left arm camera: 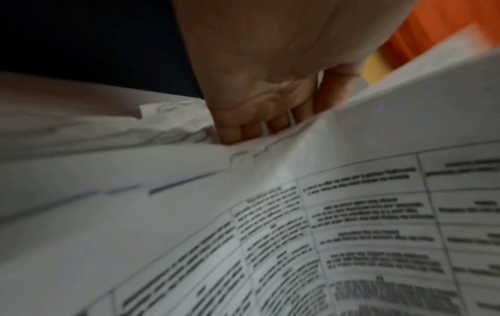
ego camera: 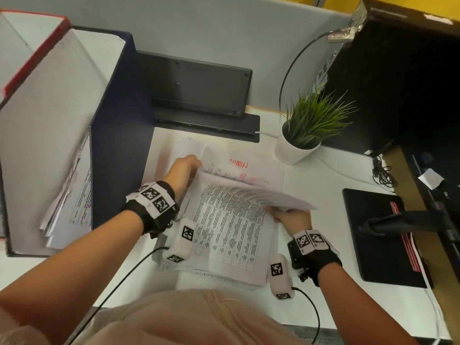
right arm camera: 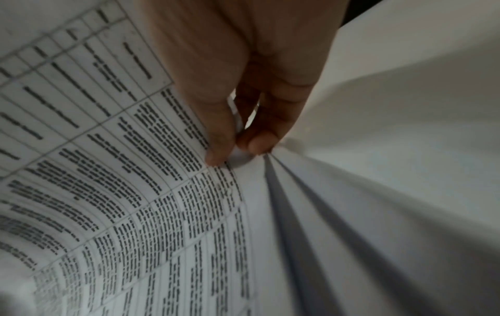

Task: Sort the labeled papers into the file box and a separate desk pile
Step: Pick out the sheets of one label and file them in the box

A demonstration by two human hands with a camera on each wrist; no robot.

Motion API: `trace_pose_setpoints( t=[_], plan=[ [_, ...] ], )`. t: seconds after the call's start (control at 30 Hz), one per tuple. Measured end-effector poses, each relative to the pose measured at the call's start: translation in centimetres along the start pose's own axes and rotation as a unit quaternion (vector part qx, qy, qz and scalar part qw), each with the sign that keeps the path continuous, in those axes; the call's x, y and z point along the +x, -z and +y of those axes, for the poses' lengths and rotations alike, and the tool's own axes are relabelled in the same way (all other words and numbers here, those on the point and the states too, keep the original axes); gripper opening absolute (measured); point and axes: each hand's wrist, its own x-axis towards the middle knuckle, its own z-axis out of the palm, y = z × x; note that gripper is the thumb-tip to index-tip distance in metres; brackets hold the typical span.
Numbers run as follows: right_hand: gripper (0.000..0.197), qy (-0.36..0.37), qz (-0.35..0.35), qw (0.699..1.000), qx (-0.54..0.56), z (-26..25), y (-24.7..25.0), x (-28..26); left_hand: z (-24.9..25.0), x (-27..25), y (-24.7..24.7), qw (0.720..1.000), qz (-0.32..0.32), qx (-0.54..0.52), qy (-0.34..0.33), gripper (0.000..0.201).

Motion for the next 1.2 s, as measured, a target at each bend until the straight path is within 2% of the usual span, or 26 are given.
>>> trace_pose_setpoints(
  t=[0.07, 0.1, 0.13, 0.2, 0.27, 0.33, 0.4, 0.43, 0.5, 0.53, 0.57, 0.63, 0.7, 0.77, 0.87, 0.93, 1.0, 1.07, 1.2],
  plan=[
    [0.035, -0.042, 0.004, 0.998, 0.046, 0.4, 0.0, 0.1, 0.1, 0.8, 0.1, 0.996, 0.047, 0.065, 0.036, 0.046],
    [0.045, -0.072, 0.008, 0.990, 0.118, 0.4, 0.1, 0.2, 0.2, 1.3, 0.2, 0.989, 0.069, 0.122, 0.042, 0.049],
    [0.054, -0.086, 0.012, 0.982, 0.169, 0.5, 0.1, 0.2, 0.2, 1.5, 0.3, 0.977, 0.086, 0.189, 0.044, 0.045],
    [0.057, -0.089, 0.013, 0.974, 0.207, 0.3, -0.1, -0.1, 0.0, 1.8, 0.7, 0.947, 0.088, 0.306, 0.041, 0.032],
    [0.054, -0.098, 0.009, 0.968, 0.229, 0.1, -0.2, -0.4, -0.5, 1.8, 0.9, 0.935, 0.075, 0.347, 0.021, 0.027],
    [0.050, -0.087, 0.015, 0.969, 0.229, -0.3, 0.0, -0.4, -0.5, 1.2, 0.9, 0.929, 0.077, 0.360, -0.041, 0.023],
    [0.037, -0.055, 0.024, 0.983, 0.173, -0.8, -0.1, -0.4, -0.3, 0.7, 0.8, 0.929, 0.065, 0.351, -0.100, 0.023],
    [0.030, -0.022, 0.041, 0.987, 0.155, -1.2, -0.2, -0.4, -0.2, 0.5, 0.7, 0.938, 0.052, 0.326, -0.109, 0.033],
    [0.012, 0.030, 0.073, 0.982, 0.173, -1.8, -0.4, -0.6, 0.4, -0.3, 0.4, 0.964, 0.027, 0.252, -0.085, 0.061],
    [0.013, 0.034, 0.083, 0.977, 0.192, -2.2, -0.6, -0.5, 0.7, -0.6, 0.4, 0.974, 0.015, 0.213, -0.069, 0.070],
    [0.017, 0.038, 0.089, 0.972, 0.215, -2.7, -0.8, -0.4, 1.0, -1.0, 0.3, 0.984, -0.005, 0.169, -0.059, 0.073],
    [0.019, 0.050, 0.097, 0.970, 0.217, -3.6, -1.0, -0.2, 1.5, -2.0, 0.2, 0.993, -0.068, 0.082, -0.058, 0.067],
    [0.021, 0.053, 0.114, 0.968, 0.216, -4.7, -1.1, -0.1, 1.9, -2.8, -0.1, 0.991, -0.099, 0.062, -0.066, 0.060],
    [0.022, 0.061, 0.129, 0.964, 0.224, -5.9, -1.0, -0.4, 2.3, -3.2, -0.4, 0.985, -0.087, 0.117, -0.094, 0.048],
    [0.020, 0.128, 0.160, 0.947, 0.249, -8.6, -0.3, -1.4, 2.9, -3.5, -1.0, 0.957, -0.009, 0.203, -0.205, 0.037],
    [0.020, 0.194, 0.163, 0.928, 0.273, -10.5, 0.5, -2.5, 3.6, -4.0, -1.1, 0.944, 0.043, 0.166, -0.283, 0.034],
    [0.027, 0.231, 0.160, 0.908, 0.309, -11.6, 1.2, -3.3, 4.2, -4.4, -1.2, 0.933, 0.058, 0.124, -0.332, 0.033],
    [0.032, 0.215, 0.150, 0.906, 0.331, -11.6, 1.3, -3.6, 4.0, -4.7, -1.3, 0.936, 0.056, 0.101, -0.334, 0.034],
    [0.038, 0.169, 0.127, 0.927, 0.310, -11.1, 0.1, -3.8, 2.3, -4.4, -1.9, 0.950, 0.071, 0.131, -0.275, 0.032]
  ],
)
